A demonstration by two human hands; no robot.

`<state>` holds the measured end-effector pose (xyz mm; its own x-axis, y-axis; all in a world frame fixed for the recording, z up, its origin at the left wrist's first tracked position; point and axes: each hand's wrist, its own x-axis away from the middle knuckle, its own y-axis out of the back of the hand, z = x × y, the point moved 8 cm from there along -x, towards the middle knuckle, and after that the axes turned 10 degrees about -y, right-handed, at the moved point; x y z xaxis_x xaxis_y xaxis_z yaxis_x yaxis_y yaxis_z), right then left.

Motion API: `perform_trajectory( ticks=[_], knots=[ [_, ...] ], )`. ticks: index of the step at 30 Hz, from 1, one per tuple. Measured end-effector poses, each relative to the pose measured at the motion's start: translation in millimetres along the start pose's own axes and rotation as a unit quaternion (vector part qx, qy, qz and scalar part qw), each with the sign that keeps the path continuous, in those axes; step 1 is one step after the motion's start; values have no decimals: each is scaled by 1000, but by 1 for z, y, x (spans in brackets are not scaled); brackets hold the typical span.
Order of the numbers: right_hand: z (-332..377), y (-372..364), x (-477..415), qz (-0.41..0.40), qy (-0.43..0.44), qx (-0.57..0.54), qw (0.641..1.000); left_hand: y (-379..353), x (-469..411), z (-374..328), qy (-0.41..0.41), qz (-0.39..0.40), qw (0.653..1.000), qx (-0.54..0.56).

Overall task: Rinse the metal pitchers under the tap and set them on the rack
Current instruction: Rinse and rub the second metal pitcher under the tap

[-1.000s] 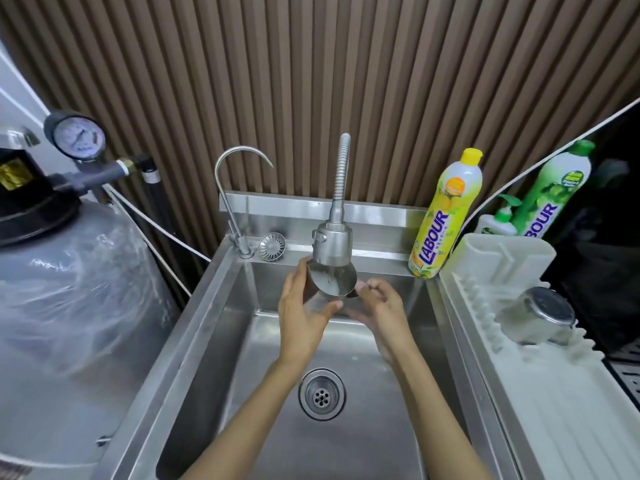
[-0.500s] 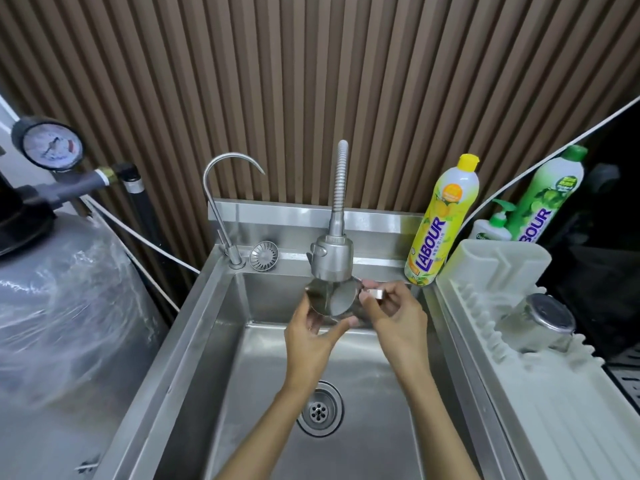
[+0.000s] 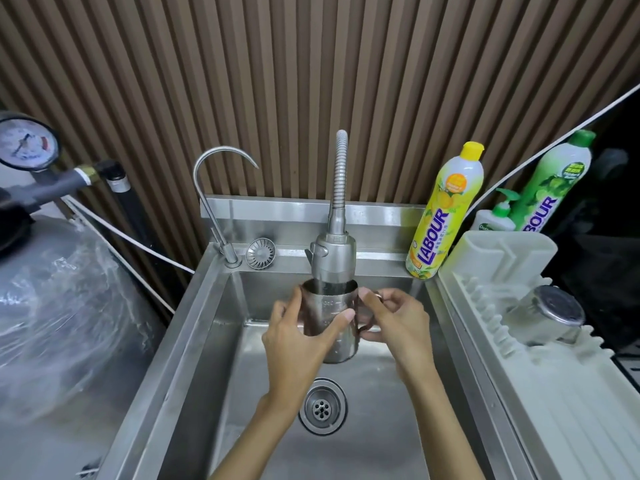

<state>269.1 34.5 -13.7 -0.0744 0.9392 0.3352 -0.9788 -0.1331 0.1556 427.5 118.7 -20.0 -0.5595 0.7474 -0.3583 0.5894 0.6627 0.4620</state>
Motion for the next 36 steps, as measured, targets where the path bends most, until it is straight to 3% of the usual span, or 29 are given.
perform_trajectory(
  ticks=[3, 5, 7, 10, 13, 15, 18, 21, 25, 27, 31, 36],
  knots=[
    [23, 13, 11, -93, 82, 147, 981, -16, 1, 5, 23, 38, 994, 101],
    [33, 13, 20, -114, 130, 167, 971, -25, -4, 5, 39, 67, 979, 190],
    [33, 11, 24, -85, 144, 97, 981, -31, -10, 4, 36, 73, 962, 259],
    [18, -4, 13, 32, 105, -77, 991, -24, -18, -2, -2, 38, 958, 283],
    [-4, -25, 3, 146, 29, -235, 960, -6, -19, -13, -69, -7, 981, 178],
    [-14, -31, 2, 170, -10, -263, 949, 3, -14, -18, -86, -22, 990, 107],
    [-20, -26, 4, 140, -34, -200, 969, 13, -4, -11, -44, -53, 997, 27],
    [-13, -11, 6, 64, -23, -86, 994, 8, 7, 1, 11, -45, 999, 26],
    [16, 10, 17, -74, 85, 113, 987, -11, 12, 6, 30, 13, 993, 111],
    [23, 12, 22, -90, 120, 126, 981, -24, 9, 9, 44, 42, 980, 191],
    [15, 4, 16, 11, 105, -72, 992, -31, -1, 2, 16, 41, 957, 288],
    [-11, -20, 3, 141, 8, -267, 953, -7, -13, -19, -99, -1, 982, 163]
  ],
)
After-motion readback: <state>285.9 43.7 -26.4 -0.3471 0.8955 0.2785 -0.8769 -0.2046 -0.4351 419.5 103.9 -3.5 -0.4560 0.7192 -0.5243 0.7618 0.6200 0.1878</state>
